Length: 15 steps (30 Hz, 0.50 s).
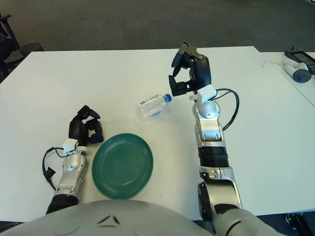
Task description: Put the bottle into the plate.
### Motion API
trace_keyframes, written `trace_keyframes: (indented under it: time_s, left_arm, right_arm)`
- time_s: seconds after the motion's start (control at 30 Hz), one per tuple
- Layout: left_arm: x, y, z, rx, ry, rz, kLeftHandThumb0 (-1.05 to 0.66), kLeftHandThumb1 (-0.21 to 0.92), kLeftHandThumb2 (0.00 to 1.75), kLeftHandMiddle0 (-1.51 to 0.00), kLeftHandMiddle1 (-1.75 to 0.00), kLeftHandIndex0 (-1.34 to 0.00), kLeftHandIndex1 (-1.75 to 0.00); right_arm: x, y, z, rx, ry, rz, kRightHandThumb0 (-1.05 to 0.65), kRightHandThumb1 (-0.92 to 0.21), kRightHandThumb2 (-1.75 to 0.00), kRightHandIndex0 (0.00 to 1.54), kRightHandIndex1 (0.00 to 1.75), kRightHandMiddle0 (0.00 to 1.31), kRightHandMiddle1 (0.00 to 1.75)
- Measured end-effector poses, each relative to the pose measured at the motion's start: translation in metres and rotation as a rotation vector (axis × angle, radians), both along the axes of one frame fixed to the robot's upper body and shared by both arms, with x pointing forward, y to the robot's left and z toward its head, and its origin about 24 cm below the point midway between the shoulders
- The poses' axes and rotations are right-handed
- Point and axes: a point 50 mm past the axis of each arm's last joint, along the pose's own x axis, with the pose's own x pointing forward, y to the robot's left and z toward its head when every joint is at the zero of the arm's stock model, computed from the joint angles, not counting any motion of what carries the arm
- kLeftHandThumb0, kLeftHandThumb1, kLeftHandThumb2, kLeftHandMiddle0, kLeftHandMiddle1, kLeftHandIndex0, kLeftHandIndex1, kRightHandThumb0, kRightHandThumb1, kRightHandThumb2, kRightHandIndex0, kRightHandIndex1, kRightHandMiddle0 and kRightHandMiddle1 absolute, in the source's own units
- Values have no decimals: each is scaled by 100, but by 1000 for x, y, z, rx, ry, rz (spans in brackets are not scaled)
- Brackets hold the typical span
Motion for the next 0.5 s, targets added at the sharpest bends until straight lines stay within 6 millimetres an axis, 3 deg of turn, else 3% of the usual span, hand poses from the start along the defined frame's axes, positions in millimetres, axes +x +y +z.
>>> trace_keyframes:
  time_s: [0.27, 0.37, 0.5]
  left_arm:
    - [2, 1, 1, 0, -2, 5, -57, 8, 160, -133, -175, -80, -175]
    - [2, 1, 1, 1, 0, 10, -57, 9, 160, -134, -175, -80, -175]
    - [4, 1, 3, -1, -9, 10, -57, 9, 159, -134, -175, -80, -175]
  right_arm:
    - [1, 19, 7, -200, -51, 67, 0, -3, -159, 88, 156, 61, 175]
    - [-1, 30, 5, -307, -51, 170, -1, -22, -138, 68, 169, 55, 164]
    - [0, 36, 4, -509, -10, 301, -30, -53, -102, 20, 167, 41, 172]
